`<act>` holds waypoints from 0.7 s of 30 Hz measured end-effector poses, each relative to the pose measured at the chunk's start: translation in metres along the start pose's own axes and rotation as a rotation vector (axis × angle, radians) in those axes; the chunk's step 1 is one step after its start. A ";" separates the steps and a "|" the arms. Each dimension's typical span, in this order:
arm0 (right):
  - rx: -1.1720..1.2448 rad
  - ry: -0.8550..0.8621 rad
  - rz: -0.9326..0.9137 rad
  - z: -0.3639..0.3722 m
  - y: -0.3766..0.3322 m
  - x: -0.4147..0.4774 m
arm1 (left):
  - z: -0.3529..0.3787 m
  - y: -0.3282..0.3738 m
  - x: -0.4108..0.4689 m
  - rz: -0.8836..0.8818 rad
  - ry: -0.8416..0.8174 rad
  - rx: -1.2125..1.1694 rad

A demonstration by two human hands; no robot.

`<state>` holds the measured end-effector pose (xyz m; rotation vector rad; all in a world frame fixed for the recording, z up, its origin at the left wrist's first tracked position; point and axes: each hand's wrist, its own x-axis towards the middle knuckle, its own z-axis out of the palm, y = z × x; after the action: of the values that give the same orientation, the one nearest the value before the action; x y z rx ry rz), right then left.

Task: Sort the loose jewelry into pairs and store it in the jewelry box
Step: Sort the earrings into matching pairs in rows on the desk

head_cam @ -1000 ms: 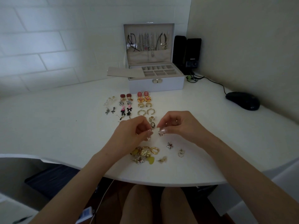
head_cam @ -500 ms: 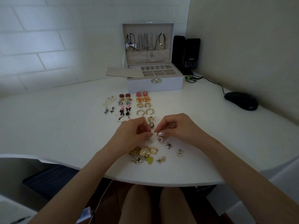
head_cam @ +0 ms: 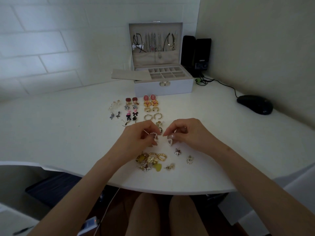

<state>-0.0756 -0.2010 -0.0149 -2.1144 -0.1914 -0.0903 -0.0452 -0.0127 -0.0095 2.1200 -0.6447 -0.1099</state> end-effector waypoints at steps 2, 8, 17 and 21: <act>0.034 0.009 -0.013 0.000 0.001 0.000 | 0.000 -0.001 -0.001 -0.002 -0.013 -0.003; 0.073 0.015 -0.032 0.000 0.002 0.001 | 0.001 -0.004 -0.001 -0.013 0.019 0.065; 0.135 0.021 -0.019 -0.001 0.002 0.001 | 0.001 0.001 -0.001 -0.088 0.027 -0.121; 0.128 -0.003 -0.024 -0.001 0.001 0.000 | -0.001 0.003 0.000 -0.085 0.029 -0.209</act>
<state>-0.0749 -0.2026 -0.0148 -1.9847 -0.2180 -0.0870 -0.0462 -0.0131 -0.0069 1.9430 -0.5036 -0.1854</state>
